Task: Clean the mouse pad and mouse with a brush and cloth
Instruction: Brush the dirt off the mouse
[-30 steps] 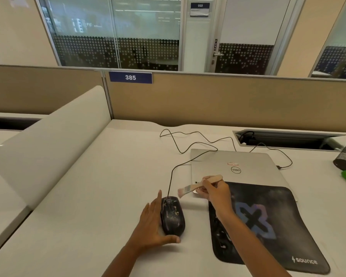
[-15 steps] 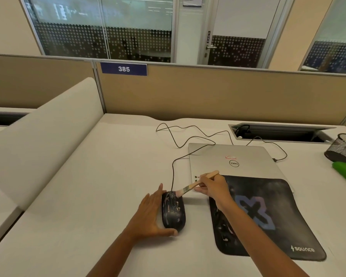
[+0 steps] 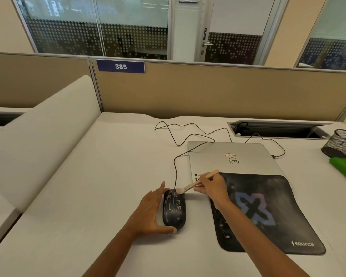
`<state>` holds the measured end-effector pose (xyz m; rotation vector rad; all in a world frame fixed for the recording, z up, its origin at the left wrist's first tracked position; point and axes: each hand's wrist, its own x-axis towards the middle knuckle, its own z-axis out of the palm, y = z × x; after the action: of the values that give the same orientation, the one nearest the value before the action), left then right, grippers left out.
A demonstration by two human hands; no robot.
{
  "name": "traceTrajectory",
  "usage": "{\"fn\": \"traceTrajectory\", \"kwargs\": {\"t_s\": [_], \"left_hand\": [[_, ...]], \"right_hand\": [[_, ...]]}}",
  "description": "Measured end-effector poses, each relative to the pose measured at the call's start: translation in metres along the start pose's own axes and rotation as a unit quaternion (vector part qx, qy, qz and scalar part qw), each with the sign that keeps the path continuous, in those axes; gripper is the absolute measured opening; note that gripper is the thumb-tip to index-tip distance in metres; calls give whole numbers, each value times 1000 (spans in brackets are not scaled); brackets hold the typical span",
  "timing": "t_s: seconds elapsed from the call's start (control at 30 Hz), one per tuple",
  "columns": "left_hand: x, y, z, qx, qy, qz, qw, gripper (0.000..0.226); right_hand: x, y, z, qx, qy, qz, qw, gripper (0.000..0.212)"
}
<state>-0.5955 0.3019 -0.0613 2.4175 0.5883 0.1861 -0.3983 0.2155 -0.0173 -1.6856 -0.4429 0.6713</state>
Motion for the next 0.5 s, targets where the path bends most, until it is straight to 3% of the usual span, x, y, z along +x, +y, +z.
{"fn": "traceTrajectory", "kwargs": {"t_s": [0.1,0.27,0.5], "left_hand": [[0,3,-1,-2,-2,3,1000,116],[-1,5,-3,5,-3,6,1000,115],[-1,2,-1,2,1,5,1000,115]], "right_hand": [[2,-8,-6,-45,21,-40,998,3],[-9,-14,3,16,-20,-22,999,16],[-20,-11,-14,-5,-5,-55,998,9]]}}
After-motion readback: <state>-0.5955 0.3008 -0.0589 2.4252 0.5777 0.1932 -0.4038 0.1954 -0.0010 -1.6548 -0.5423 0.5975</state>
